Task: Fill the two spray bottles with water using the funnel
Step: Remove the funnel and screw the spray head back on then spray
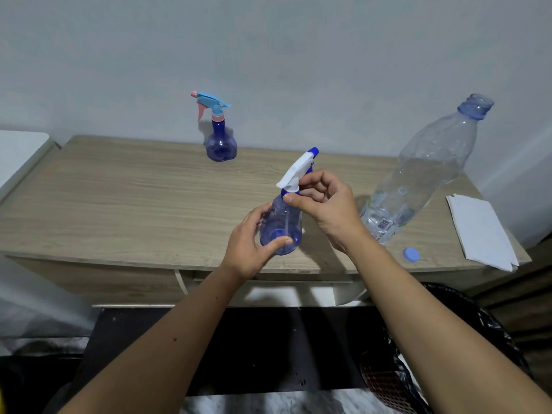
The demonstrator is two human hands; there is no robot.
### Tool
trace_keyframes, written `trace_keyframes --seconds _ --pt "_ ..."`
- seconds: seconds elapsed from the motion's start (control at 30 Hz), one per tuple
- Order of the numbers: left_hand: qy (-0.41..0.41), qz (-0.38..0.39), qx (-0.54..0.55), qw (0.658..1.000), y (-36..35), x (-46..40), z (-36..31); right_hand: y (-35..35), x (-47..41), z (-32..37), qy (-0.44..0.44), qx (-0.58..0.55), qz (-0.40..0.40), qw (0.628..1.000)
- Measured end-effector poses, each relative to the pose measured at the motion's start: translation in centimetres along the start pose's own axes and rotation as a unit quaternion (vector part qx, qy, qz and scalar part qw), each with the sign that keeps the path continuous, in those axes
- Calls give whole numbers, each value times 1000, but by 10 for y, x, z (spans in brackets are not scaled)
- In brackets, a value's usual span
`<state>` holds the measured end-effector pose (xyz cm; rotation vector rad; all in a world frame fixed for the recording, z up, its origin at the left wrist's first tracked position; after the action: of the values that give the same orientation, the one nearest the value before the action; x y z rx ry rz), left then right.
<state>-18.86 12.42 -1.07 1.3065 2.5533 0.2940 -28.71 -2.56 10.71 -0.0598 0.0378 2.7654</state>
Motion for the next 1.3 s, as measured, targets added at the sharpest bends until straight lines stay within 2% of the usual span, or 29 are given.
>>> trace_keyframes --seconds 0.3,0.87,1.03,1.3 --pt "1 2 0 1000 0 1 -1 -1 0 0 6 28 23 999" --pt "1 -8 -8 1000 -1 1 1 -3 -9 -2 1 84 9 996" --pt "-13 -5 1 1000 -1 2 -2 4 -7 -1 13 69 37 997" --pt "-16 -9 -3 1000 -2 2 -2 2 -8 -3 0 49 22 999"
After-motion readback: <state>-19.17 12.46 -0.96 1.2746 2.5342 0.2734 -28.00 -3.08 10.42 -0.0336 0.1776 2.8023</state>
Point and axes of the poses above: each hand's wrist, its own x-axis away from the middle knuckle, its own y-axis out of the back of the hand, z = x × y, the point moved 1 cm from there along -x, towards the middle knuckle, and after that the axes turned 13 degrees about z, right-handed, at the moved point
